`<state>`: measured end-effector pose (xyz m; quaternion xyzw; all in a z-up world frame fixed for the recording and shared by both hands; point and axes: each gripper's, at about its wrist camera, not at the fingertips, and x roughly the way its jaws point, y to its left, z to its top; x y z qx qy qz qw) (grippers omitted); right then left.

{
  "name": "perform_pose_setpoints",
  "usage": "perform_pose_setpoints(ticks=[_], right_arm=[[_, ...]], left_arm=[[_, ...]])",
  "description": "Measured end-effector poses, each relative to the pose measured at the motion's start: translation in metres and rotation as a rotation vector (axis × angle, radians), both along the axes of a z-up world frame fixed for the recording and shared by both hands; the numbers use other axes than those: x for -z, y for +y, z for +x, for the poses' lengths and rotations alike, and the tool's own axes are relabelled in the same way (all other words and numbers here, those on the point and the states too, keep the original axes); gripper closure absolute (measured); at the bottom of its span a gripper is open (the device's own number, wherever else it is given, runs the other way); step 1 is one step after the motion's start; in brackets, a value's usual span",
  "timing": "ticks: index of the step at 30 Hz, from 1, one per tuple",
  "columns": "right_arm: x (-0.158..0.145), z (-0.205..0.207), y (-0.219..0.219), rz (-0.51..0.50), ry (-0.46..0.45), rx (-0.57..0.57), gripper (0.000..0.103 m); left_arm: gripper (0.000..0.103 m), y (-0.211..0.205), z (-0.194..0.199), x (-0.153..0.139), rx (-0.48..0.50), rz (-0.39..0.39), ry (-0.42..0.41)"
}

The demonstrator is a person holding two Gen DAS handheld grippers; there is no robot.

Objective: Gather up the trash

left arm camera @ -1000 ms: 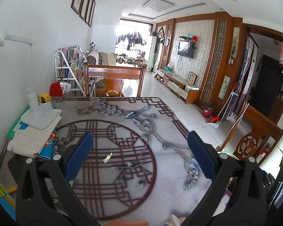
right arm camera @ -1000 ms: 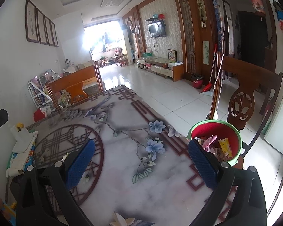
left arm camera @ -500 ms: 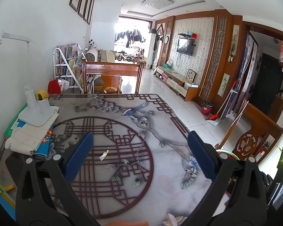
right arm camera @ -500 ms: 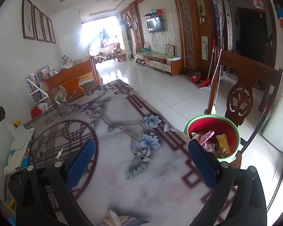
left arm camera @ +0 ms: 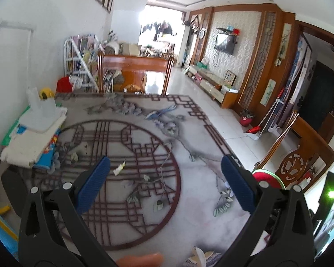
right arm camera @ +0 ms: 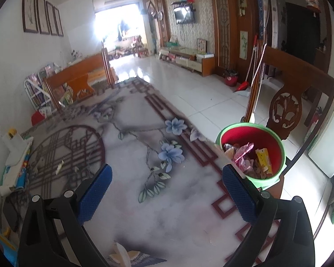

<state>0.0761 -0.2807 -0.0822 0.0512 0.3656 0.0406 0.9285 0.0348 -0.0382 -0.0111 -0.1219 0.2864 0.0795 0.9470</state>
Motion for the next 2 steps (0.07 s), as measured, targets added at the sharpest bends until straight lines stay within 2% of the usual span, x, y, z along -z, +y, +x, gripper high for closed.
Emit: perform_pose_setpoints(ticks=[2], right_arm=[[0.0133, 0.0123, 0.0037, -0.016, 0.036, -0.029, 0.008]], left_arm=[[0.005, 0.0040, 0.0025, 0.0061, -0.021, -0.021, 0.017]])
